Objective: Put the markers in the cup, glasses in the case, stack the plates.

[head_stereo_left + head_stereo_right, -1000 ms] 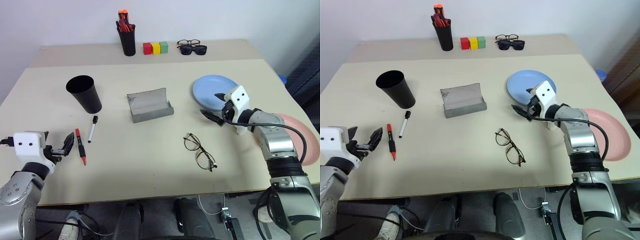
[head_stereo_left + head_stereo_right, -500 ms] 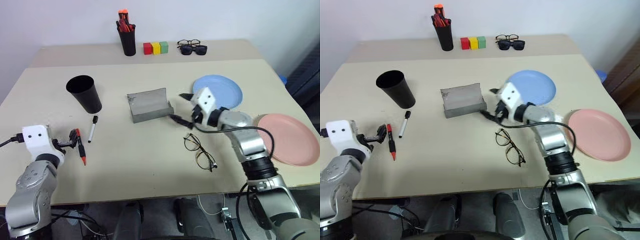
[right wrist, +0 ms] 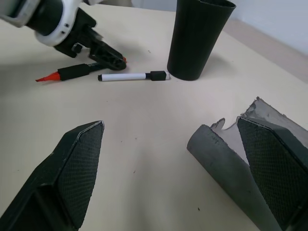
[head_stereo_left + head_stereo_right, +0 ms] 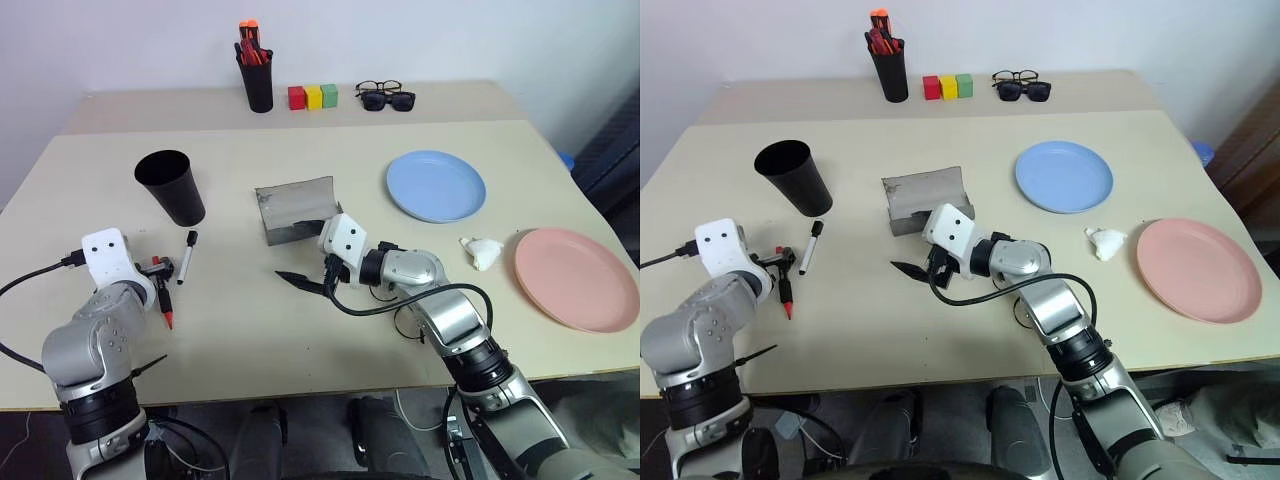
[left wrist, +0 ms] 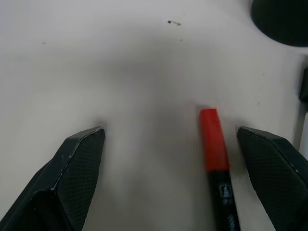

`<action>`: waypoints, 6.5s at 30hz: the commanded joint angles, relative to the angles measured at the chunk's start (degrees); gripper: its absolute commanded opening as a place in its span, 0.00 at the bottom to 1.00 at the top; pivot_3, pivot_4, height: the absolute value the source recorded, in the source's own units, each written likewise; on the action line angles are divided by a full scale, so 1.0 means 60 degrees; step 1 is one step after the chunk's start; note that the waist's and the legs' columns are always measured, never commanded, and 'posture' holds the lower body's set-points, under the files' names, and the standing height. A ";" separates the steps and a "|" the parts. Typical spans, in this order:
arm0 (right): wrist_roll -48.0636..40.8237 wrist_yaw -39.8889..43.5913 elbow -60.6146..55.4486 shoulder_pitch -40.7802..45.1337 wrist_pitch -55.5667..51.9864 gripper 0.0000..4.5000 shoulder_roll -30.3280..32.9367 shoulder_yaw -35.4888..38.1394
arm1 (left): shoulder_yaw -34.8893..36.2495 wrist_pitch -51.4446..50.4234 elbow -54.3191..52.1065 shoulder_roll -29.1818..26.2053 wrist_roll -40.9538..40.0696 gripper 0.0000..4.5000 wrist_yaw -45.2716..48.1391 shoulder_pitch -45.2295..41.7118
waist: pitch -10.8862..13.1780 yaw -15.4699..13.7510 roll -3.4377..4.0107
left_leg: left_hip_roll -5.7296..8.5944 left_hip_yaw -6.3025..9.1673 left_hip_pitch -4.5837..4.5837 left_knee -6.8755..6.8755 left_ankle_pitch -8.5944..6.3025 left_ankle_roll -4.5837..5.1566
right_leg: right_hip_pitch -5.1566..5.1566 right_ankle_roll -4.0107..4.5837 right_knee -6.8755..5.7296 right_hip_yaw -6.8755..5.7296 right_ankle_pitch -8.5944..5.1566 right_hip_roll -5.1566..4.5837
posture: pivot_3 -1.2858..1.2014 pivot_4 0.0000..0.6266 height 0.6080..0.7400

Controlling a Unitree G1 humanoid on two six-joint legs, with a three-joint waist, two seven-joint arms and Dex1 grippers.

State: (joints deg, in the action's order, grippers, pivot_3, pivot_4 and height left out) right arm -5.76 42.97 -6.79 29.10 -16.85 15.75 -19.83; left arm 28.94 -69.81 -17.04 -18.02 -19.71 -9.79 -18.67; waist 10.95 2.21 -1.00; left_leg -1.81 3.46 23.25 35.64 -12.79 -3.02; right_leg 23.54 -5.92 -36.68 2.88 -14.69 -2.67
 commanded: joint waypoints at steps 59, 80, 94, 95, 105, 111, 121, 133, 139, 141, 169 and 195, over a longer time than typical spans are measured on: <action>0.0216 -0.1439 0.0883 0.1088 0.0718 1.00 -0.1372 0.0521 | -0.2462 1.1926 0.2913 -0.0923 -0.0109 0.72 0.3364 -0.2982 | 0.0007 -0.0158 -0.0084 | 0.0002 -0.0010 0.0045 -0.0077 0.0071 -0.0121 | 0.0120 0.0010 -0.0079 0.0007 0.0006 -0.0005 | 0.52 0.24 1.00; 0.0264 -0.1221 0.1030 0.1098 0.0780 1.00 -0.1455 0.0513 | -0.2318 0.1073 0.1392 -0.2078 -0.0775 0.99 0.1562 -0.1027 | 0.0009 0.0053 -0.0083 | -0.0001 0.0002 0.0031 -0.0074 0.0071 -0.0120 | 0.0113 0.0015 -0.0096 0.0006 0.0004 0.0002 | 0.52 0.24 1.00; 0.0334 -0.1331 0.0748 0.0903 0.0626 1.00 -0.1300 0.0554 | -0.2299 0.1458 0.2279 -0.1603 -0.0496 0.01 0.2199 -0.1558 | 0.0009 0.0042 -0.0083 | 0.0000 -0.0001 0.0031 -0.0075 0.0072 -0.0122 | 0.0114 0.0015 -0.0095 0.0008 0.0004 -0.0002 | 0.52 0.24 1.00; 0.0332 -0.1326 0.0736 0.0897 0.0616 1.00 -0.1289 0.0554 | -0.2440 0.1709 0.1987 -0.1651 -0.0552 0.01 0.2512 -0.1448 | 0.0009 0.0041 -0.0083 | 0.0000 -0.0001 0.0031 -0.0075 0.0072 -0.0122 | 0.0114 0.0015 -0.0095 0.0008 0.0004 -0.0002 | 0.52 0.24 1.00; 0.0295 -0.1227 0.0769 0.0943 0.0593 1.00 -0.1243 0.0514 | -0.2670 0.5357 -0.0463 -0.1326 -0.1220 0.01 0.5257 -0.1330 | 0.0009 0.0034 -0.0082 | -0.0001 -0.0004 0.0033 -0.0078 0.0074 -0.0126 | 0.0114 0.0018 -0.0090 0.0009 0.0004 -0.0004 | 0.52 0.24 1.00; 0.0308 -0.1222 0.0813 0.0985 0.0606 1.00 -0.1283 0.0502 | -0.2154 0.7963 0.0935 -0.0609 0.0528 0.01 0.2956 -0.3573 | 0.0007 0.0029 -0.0087 | 0.0004 -0.0010 0.0040 -0.0064 0.0073 -0.0125 | 0.0109 0.0013 -0.0080 0.0016 0.0007 -0.0005 | 0.52 0.24 1.00; 0.0339 -0.1281 0.0860 0.1004 0.0669 1.00 -0.1352 0.0513 | -0.1955 1.1604 0.5069 -0.1176 0.2512 0.01 0.1353 -0.4099 | 0.0006 0.0013 -0.0082 | 0.0004 -0.0010 0.0038 -0.0068 0.0072 -0.0121 | 0.0116 0.0013 -0.0086 0.0014 0.0006 -0.0003 | 0.52 0.24 1.00; 0.0364 -0.1325 0.0763 0.0937 0.0638 1.00 -0.1315 0.0535 | -0.2125 1.3103 0.7274 -0.1022 0.2507 0.11 0.1676 -0.4024 | 0.0006 0.0030 -0.0082 | 0.0003 -0.0007 0.0040 -0.0070 0.0073 -0.0121 | 0.0117 0.0013 -0.0089 0.0009 0.0007 -0.0001 | 0.52 0.24 1.00; 0.0351 -0.1298 0.0762 0.0954 0.0626 1.00 -0.1298 0.0535 | -0.2047 1.3161 0.7203 -0.0855 0.2430 0.78 0.1644 -0.3903 | 0.0006 0.0033 -0.0082 | 0.0002 -0.0007 0.0039 -0.0070 0.0073 -0.0121 | 0.0117 0.0013 -0.0090 0.0009 0.0006 -0.0001 | 0.52 0.24 1.00; 0.0345 -0.1275 0.0760 0.0962 0.0623 1.00 -0.1276 0.0541 | -0.1978 1.3126 0.6772 -0.0746 0.2047 0.88 0.1947 -0.3835 | 0.0006 0.0031 -0.0082 | 0.0003 -0.0007 0.0039 -0.0070 0.0073 -0.0121 | 0.0117 0.0013 -0.0090 0.0009 0.0007 -0.0002 | 0.52 0.24 1.00; -0.0123 -0.0361 -0.1980 -0.1415 -0.0852 1.00 0.2621 0.2586 | -0.7198 0.6704 0.6174 -0.1748 0.1450 0.46 0.9955 -0.4319 | 0.0010 0.0049 -0.0076 | 0.0001 -0.0007 0.0033 -0.0068 0.0071 -0.0118 | 0.0109 0.0015 -0.0088 0.0013 0.0002 0.0008 | 0.52 0.24 1.00; -0.2638 0.0001 -0.4788 -0.3513 -0.5588 1.00 0.4292 0.4267 | -0.7103 1.0007 0.5456 -0.2667 0.1867 0.64 1.3423 -0.3664 | 0.0011 -0.0012 -0.0075 | 0.0001 -0.0009 0.0042 -0.0056 0.0066 -0.0109 | 0.0106 0.0013 -0.0085 0.0015 0.0000 0.0002 | 0.52 0.24 1.00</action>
State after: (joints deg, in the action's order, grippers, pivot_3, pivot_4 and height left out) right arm -19.79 43.14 -33.12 8.14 -48.82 41.05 4.25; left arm -15.92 -10.62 17.17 -33.81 -7.98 71.59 -40.22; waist 11.01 2.13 -1.45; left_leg -1.81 3.42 23.50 35.31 -12.39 -3.67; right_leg 24.18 -5.84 -37.19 2.96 -14.69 -2.65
